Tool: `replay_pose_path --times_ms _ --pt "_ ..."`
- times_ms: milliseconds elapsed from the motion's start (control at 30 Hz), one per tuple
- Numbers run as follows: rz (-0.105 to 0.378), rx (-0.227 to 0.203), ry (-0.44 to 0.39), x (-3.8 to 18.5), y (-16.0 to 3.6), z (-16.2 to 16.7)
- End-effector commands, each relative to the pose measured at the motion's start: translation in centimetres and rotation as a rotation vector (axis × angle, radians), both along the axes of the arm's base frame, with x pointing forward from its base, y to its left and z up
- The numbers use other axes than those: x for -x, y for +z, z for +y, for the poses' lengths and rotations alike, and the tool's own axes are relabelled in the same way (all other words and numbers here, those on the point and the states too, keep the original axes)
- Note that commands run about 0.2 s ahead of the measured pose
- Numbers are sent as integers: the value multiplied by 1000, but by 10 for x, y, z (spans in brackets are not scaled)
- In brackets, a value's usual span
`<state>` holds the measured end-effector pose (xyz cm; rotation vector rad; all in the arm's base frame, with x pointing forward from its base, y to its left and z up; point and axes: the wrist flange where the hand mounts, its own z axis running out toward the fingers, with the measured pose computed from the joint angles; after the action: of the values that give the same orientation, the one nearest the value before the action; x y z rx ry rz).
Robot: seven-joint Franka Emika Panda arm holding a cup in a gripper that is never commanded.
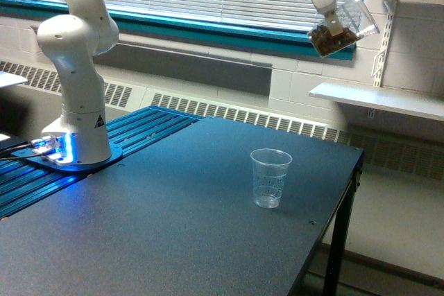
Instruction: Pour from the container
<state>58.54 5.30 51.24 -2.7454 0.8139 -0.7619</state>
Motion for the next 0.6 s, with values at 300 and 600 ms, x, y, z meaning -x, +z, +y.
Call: replay_pose_path --times_ms 300,600 --pt "-42 14 20 3 2 -3" --pt "-49 43 49 12 -3 -18"
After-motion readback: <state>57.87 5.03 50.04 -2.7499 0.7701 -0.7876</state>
